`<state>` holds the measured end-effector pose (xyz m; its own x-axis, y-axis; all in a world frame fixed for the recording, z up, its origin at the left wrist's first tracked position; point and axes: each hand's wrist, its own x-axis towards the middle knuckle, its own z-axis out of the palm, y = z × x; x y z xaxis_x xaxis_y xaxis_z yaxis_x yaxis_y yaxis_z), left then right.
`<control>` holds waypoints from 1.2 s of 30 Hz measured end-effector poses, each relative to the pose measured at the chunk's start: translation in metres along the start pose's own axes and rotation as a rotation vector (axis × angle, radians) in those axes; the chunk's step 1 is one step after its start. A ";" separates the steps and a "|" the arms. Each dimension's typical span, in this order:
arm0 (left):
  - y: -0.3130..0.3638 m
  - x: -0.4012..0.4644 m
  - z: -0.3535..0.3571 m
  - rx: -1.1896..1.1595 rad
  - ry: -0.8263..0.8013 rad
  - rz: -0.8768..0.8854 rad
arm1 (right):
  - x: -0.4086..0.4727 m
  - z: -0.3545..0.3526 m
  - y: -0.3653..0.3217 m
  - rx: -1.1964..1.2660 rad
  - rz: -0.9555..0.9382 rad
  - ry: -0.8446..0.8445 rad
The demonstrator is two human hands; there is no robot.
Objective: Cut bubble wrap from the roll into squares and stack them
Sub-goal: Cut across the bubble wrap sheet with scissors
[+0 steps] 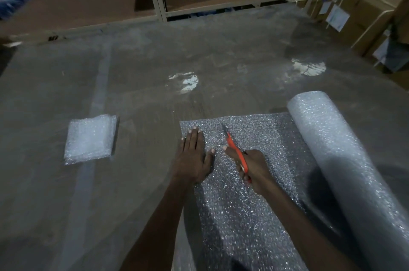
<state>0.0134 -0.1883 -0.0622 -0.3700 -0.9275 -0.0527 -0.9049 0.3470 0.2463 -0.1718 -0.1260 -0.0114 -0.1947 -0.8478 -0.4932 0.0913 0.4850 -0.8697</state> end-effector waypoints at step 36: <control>-0.002 0.002 0.005 -0.013 0.012 -0.014 | 0.013 0.004 -0.003 0.021 0.008 -0.005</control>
<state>0.0130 -0.1900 -0.0678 -0.3545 -0.9340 -0.0448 -0.9073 0.3320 0.2580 -0.1705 -0.1392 -0.0151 -0.1894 -0.8447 -0.5005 0.1138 0.4874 -0.8657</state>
